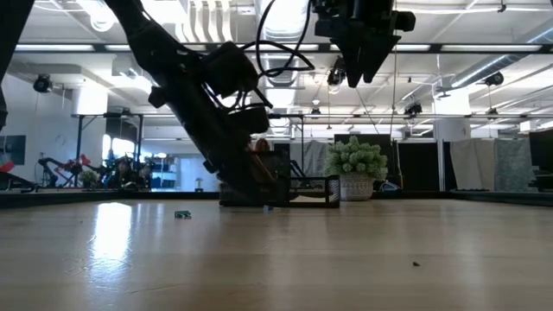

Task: Pick and place office supplies into organizer
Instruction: Put the bottom blue binder clip into the desk organizer

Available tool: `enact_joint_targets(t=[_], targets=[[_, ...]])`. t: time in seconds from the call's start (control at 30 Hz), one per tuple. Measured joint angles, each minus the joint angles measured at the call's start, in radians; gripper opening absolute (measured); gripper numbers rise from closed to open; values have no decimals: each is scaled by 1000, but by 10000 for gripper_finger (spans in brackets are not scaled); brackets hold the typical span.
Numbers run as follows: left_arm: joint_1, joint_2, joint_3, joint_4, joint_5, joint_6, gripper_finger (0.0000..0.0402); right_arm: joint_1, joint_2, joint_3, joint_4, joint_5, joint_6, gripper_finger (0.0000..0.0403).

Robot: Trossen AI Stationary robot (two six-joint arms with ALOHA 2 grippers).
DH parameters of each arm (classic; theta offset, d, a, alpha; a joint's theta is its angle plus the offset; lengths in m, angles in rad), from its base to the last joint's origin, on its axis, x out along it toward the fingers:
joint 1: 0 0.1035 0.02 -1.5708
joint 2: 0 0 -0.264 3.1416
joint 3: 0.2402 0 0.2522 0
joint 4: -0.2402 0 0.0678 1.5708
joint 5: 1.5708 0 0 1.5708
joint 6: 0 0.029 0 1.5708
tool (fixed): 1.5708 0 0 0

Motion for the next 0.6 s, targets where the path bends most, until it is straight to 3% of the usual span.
enact_joint_targets(t=[0.1, 0.43, 0.6], targets=[[10, 0, -4, 4, -44, 0, 120, 0, 0, 0, 0, 0, -1, 187], [5, 47, 8, 64, 54, -32, 120, 0, 0, 0, 0, 3, -3, 187], [0, 77, 16, 92, 35, -51, 120, 0, 0, -1, -4, 7, -3, 187]])
